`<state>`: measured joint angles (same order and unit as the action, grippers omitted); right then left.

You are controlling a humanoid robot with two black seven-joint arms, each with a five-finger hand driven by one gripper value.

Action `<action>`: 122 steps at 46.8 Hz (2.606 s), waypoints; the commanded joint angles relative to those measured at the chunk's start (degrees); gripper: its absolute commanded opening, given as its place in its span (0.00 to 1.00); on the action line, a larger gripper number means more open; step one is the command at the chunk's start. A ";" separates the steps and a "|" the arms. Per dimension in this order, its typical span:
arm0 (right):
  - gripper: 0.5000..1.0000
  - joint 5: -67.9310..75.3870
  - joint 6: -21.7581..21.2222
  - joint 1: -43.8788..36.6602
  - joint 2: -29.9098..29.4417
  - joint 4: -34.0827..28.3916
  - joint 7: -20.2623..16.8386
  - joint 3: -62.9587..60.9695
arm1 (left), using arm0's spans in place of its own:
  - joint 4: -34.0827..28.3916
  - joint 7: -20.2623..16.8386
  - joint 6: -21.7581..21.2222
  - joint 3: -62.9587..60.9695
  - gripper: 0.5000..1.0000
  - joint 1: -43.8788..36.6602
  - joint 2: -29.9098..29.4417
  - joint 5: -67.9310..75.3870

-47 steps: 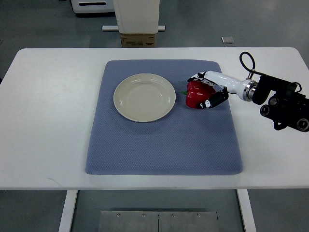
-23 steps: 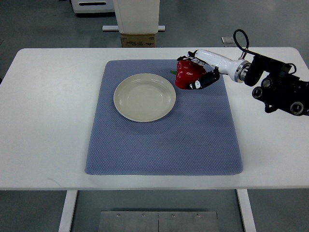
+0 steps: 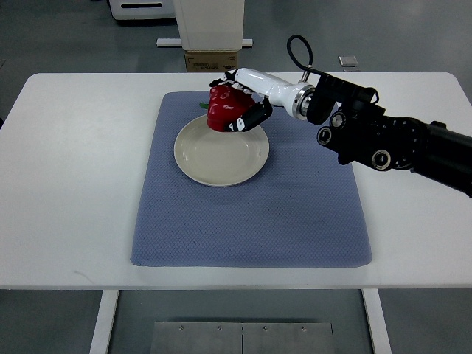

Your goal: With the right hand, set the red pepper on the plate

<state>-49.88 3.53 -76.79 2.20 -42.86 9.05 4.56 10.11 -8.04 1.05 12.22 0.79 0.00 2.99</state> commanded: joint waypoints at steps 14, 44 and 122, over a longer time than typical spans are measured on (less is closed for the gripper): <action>0.00 0.40 -0.01 0.68 -2.20 2.96 -2.02 0.01 | 0.00 -0.05 0.01 0.00 1.00 0.00 0.00 0.00; 0.00 1.28 0.87 5.86 -2.20 1.99 -1.14 -0.78 | 0.00 -0.05 0.01 0.00 1.00 0.00 0.00 0.00; 1.00 6.99 2.98 8.85 -2.20 2.17 -0.88 -15.19 | 0.00 -0.05 0.01 0.00 1.00 0.00 0.00 0.00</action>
<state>-43.54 6.50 -68.24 0.00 -40.69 8.17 -8.96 10.11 -8.01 1.07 12.22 0.79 0.00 2.99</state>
